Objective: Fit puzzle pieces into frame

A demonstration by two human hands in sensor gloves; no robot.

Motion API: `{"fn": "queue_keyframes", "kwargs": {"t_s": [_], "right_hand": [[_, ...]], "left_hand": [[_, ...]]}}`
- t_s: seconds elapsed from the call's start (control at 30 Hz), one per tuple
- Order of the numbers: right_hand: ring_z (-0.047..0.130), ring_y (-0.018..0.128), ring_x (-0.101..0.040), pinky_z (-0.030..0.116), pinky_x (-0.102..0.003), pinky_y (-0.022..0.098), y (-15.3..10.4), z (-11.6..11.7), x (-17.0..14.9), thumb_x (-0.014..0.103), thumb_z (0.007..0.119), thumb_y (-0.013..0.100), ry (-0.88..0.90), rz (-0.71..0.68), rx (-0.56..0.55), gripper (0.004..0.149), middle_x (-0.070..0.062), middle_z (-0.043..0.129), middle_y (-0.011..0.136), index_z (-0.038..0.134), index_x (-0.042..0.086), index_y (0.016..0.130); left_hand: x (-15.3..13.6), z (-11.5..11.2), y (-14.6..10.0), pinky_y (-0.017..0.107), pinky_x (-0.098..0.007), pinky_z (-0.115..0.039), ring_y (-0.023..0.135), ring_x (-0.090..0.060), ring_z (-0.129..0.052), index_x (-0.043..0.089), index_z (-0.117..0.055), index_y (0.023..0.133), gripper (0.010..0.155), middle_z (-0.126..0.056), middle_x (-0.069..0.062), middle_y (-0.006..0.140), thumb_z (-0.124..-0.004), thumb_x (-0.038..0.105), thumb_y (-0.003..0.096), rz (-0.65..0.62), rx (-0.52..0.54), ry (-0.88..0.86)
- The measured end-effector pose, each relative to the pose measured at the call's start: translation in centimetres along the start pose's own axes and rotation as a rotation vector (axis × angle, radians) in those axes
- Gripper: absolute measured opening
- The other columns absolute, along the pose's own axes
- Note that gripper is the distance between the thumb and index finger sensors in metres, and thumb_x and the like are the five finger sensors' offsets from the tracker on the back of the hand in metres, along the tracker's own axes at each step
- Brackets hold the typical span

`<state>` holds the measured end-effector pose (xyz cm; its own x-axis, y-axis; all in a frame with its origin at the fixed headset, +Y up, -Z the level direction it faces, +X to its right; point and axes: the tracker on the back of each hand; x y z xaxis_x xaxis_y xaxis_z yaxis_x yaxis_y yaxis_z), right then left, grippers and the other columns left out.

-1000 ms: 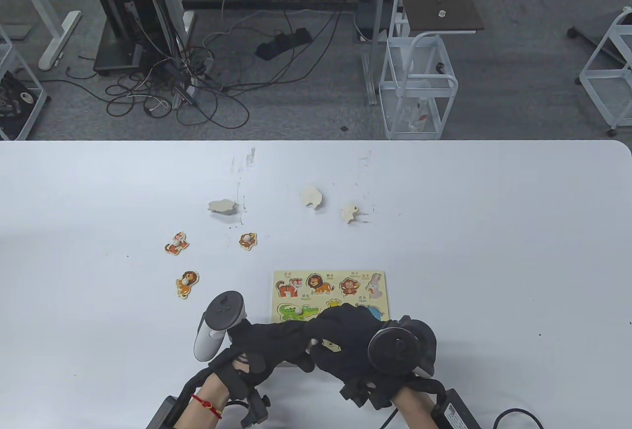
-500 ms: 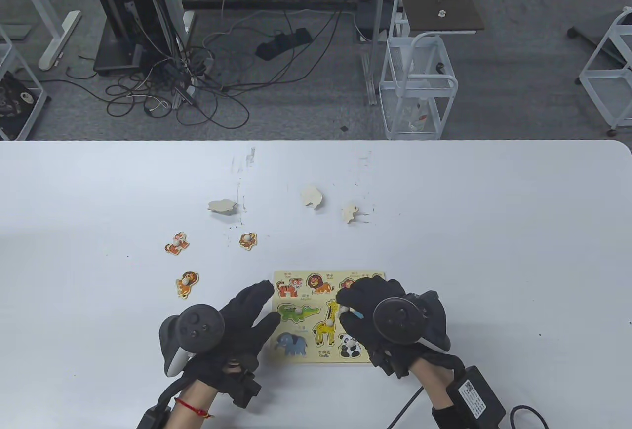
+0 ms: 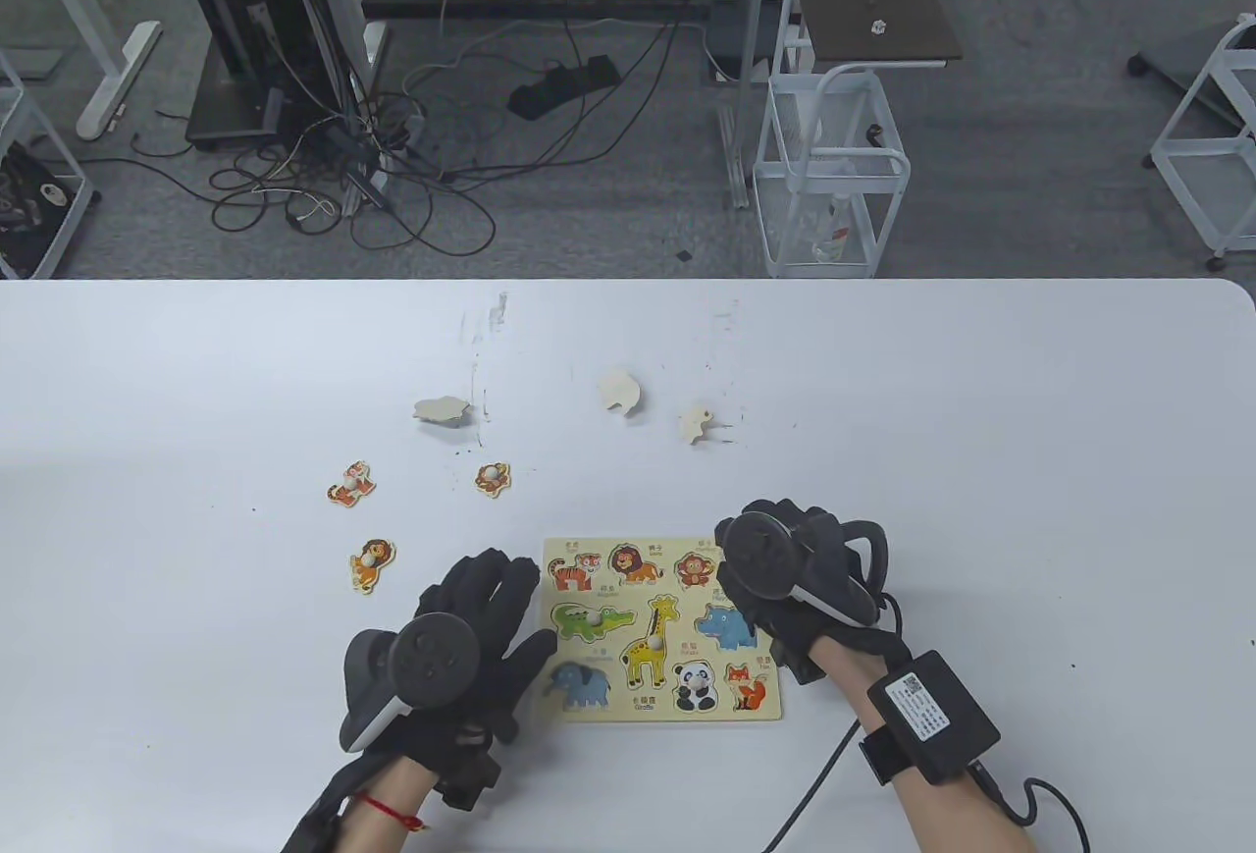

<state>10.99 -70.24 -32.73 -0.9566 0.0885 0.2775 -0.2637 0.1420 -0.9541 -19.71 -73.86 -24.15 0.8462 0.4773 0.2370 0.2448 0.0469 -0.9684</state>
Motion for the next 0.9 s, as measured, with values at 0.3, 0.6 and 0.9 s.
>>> {"fn": "queue_keyframes", "kwargs": {"t_s": [0.3, 0.6, 0.9], "right_hand": [[0.103, 0.04, -0.031, 0.082, -0.056, 0.044, 1.2, 3.1, -0.7, 0.034, 0.103, 0.03, -0.102, 0.019, 0.126, 0.046, -0.01, 0.099, 0.068, 0.1, 0.015, 0.071], [0.103, 0.039, -0.031, 0.083, -0.056, 0.043, 1.5, 3.9, -0.6, 0.035, 0.103, 0.029, -0.125, 0.018, 0.143, 0.045, -0.009, 0.1, 0.066, 0.101, 0.015, 0.07], [0.103, 0.039, -0.03, 0.083, -0.056, 0.043, 1.5, 3.9, -0.6, 0.036, 0.101, 0.032, -0.132, 0.018, 0.166, 0.043, -0.009, 0.1, 0.067, 0.101, 0.015, 0.07]], "left_hand": [[0.2, -0.4, 0.1, 0.075, -0.063, -0.044, 0.108, -0.045, -0.056, 0.029, -0.059, 0.109, 0.071, -0.052, -0.013, 0.118, -0.072, 0.06, 0.0462, -0.008, -0.03, 0.001], [0.7, -0.6, 0.1, 0.074, -0.064, -0.045, 0.106, -0.046, -0.06, 0.029, -0.061, 0.108, 0.069, -0.055, -0.013, 0.117, -0.072, 0.058, 0.0464, -0.049, -0.033, 0.0], [0.8, -0.7, 0.1, 0.074, -0.064, -0.045, 0.106, -0.047, -0.061, 0.028, -0.062, 0.108, 0.069, -0.055, -0.014, 0.117, -0.073, 0.058, 0.0466, -0.048, -0.054, 0.011]]}}
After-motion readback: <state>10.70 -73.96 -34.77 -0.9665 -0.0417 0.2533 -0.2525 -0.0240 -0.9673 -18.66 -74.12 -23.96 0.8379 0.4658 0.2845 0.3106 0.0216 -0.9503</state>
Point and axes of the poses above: the tracker on the back of each hand, its own x axis roughly to the thumb side, its own y axis roughly from the wrist to the fingertips, z = x × y
